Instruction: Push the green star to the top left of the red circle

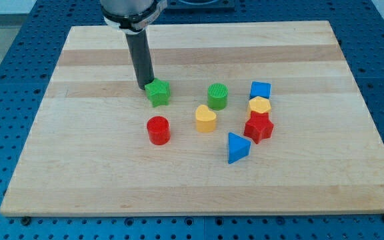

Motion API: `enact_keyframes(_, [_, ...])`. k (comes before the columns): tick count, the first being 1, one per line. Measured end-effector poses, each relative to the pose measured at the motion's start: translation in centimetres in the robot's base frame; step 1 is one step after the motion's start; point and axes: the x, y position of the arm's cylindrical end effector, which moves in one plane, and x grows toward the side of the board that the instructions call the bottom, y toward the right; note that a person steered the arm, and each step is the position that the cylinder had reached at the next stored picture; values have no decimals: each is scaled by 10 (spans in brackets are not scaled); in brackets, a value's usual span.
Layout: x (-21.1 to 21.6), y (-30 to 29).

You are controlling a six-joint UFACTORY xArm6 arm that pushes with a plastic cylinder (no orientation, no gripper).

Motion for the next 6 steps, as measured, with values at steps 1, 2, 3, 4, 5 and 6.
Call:
enact_keyframes(1, [-20,19])
enact_keyframes(2, [-20,48])
enact_keyframes(3, [-20,49])
enact_keyframes(4, [-4,49])
enact_keyframes(5, [8,43])
enact_keyframes(6, [14,36])
